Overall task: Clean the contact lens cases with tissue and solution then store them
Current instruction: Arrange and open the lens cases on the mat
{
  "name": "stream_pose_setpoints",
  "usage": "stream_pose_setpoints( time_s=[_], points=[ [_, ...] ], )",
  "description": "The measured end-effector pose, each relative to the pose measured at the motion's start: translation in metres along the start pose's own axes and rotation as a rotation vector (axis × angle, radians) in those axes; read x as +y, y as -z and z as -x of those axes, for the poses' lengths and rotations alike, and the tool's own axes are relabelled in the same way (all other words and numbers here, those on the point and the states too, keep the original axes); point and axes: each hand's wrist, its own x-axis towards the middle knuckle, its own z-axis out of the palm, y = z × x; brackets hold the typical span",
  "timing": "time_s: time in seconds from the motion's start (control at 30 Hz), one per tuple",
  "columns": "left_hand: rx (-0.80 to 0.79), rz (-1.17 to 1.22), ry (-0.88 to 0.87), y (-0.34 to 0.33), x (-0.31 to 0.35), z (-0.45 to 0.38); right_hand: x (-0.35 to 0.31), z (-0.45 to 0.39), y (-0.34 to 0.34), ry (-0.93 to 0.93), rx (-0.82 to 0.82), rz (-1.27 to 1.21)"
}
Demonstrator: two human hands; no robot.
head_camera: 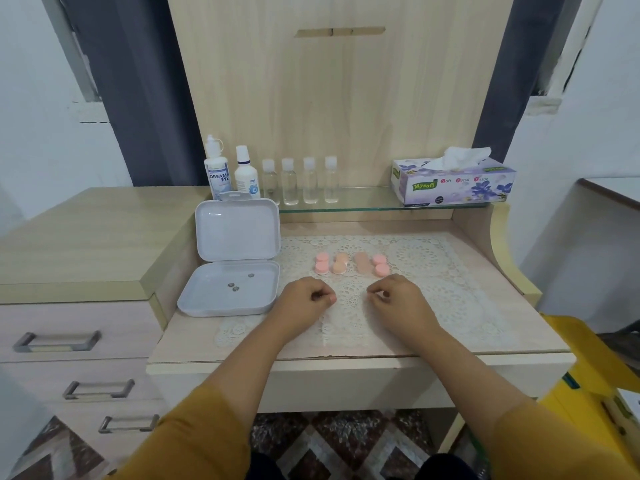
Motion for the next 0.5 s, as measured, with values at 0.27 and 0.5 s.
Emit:
stream_pose_setpoints(
  time_s=[0.27, 0.5],
  points=[
    [0.094, -0.012, -0.011, -0.004, -0.008, -0.020, 0.013, -0.037, -0.009, -0.073, 0.081, 0.080],
    [0.080, -0.011, -0.024, -0.004, -0.014, -0.018, 0.016, -0.040, -0.014, -0.074, 0.111, 0.099]
  ],
)
